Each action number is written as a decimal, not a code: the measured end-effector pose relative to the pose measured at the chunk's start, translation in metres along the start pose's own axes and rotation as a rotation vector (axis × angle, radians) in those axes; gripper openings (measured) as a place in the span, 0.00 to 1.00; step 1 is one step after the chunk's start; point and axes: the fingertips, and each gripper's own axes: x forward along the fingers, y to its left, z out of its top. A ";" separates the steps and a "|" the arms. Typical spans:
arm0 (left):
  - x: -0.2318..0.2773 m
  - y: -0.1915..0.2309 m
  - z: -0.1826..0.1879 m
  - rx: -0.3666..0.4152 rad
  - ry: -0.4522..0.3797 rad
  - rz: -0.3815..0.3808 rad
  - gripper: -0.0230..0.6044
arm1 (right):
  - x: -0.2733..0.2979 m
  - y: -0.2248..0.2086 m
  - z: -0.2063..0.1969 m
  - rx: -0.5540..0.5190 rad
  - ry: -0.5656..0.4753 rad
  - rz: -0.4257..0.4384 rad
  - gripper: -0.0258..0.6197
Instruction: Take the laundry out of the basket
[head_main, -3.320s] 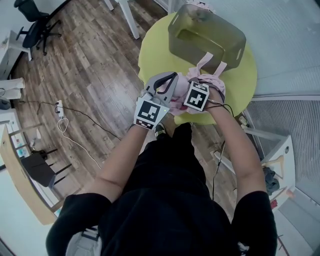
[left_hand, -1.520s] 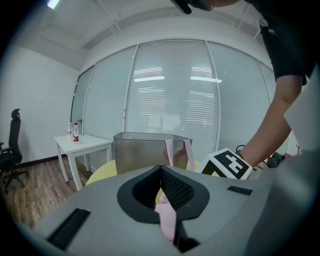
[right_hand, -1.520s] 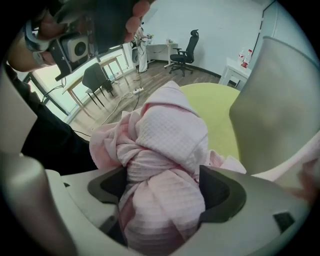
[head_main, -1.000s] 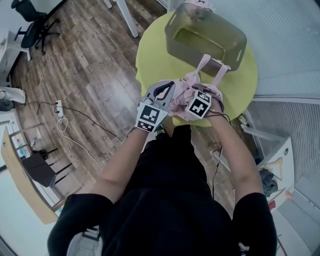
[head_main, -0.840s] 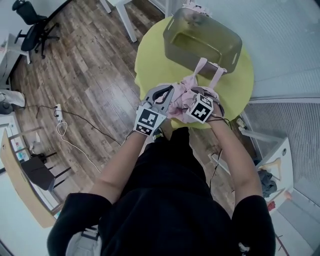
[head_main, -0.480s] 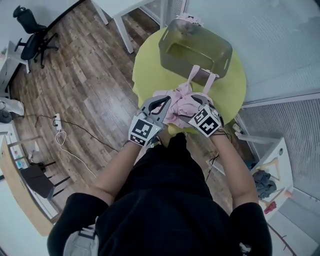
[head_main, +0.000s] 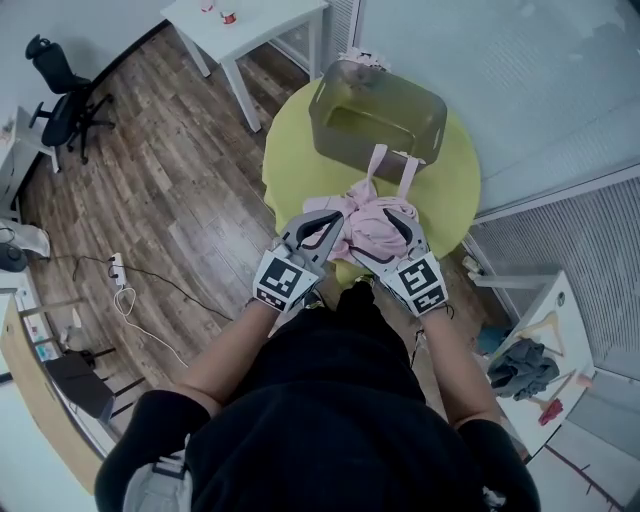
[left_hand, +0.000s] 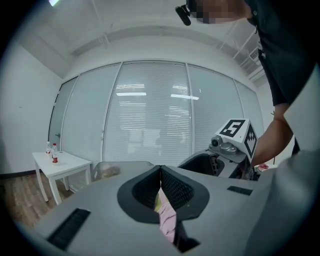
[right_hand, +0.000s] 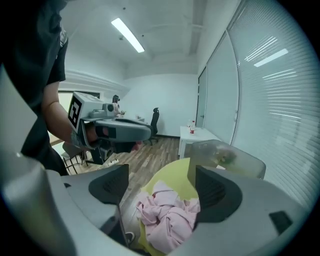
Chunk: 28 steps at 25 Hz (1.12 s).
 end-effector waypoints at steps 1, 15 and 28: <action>-0.002 -0.003 0.003 0.005 -0.004 -0.009 0.05 | -0.005 0.001 0.007 0.012 -0.033 -0.009 0.71; -0.013 -0.020 0.041 0.018 -0.071 -0.061 0.05 | -0.049 -0.002 0.070 0.169 -0.374 -0.067 0.64; -0.010 -0.032 0.062 0.012 -0.118 -0.078 0.05 | -0.072 -0.004 0.091 0.098 -0.477 -0.126 0.08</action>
